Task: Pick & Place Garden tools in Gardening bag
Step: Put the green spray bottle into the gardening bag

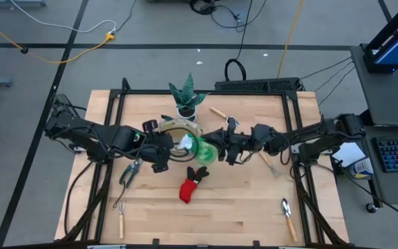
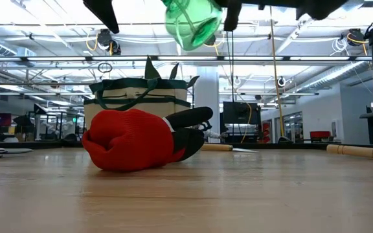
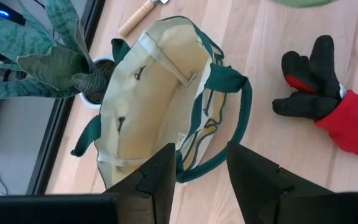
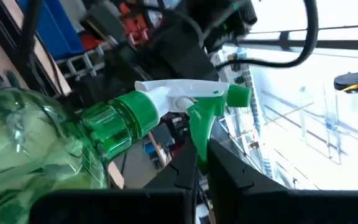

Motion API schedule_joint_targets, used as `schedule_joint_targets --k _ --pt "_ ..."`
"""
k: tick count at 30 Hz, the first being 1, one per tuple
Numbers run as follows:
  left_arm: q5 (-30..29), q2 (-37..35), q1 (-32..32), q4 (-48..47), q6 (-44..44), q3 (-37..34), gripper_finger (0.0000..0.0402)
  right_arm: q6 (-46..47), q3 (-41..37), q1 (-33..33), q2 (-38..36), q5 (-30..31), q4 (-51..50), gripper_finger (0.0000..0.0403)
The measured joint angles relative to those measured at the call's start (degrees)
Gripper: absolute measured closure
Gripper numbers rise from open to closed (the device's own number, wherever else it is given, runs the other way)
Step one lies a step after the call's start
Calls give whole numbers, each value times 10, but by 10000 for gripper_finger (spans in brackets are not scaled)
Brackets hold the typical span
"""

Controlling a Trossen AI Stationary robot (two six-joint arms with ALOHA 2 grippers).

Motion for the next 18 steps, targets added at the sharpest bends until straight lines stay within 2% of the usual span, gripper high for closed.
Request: schedule_joint_targets --k 10,18 --pt "-4 0 0 30 -1 -69 252 0 27 -58 0 -39 -10 391" --pt "-70 -6 -10 42 0 -73 252 7 31 -112 51 -61 2 391"
